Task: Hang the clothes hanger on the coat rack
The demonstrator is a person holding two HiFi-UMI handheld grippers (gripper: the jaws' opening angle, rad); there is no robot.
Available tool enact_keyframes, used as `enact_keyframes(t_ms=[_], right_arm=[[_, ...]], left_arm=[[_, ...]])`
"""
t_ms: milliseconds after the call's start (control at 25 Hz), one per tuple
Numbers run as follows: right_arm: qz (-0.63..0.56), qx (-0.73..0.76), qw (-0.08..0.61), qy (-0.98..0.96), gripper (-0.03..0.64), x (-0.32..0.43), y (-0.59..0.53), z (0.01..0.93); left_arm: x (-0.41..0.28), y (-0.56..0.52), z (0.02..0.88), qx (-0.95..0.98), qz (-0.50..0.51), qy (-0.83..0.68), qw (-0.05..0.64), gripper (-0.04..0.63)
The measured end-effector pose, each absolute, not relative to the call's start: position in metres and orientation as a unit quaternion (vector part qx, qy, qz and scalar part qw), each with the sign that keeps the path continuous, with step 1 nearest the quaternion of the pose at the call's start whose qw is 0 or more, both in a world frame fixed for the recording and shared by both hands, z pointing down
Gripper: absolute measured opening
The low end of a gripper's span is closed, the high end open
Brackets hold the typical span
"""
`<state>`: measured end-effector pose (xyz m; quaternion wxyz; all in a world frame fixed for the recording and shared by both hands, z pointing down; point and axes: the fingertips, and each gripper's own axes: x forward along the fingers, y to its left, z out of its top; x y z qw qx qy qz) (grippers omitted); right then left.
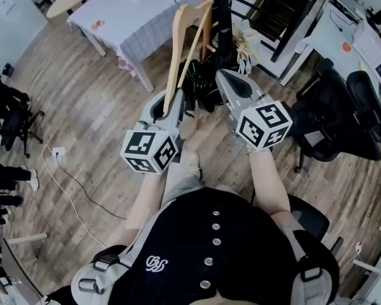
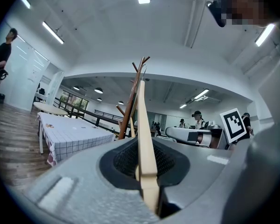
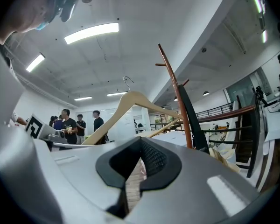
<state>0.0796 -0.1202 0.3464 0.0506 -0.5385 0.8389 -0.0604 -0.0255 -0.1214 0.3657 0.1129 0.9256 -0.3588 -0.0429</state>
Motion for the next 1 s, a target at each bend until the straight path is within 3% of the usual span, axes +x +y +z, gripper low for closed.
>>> enact_keyframes(t_ms=[560,1000], right_arm=[[-0.025,-0.542,0.052,0.839,0.000,0.085,-0.207,0.307],[0.012,-0.534,0.060,0.843,0.000,0.070,-0.255,0.276]], left_arm=[[-0.030,-0.213,0.331,0.927,-0.065,-0.358,0.090,0.035],[-0.020,-0.268,0.300,0.930,-0.070,-0.358,0.034,0.035]])
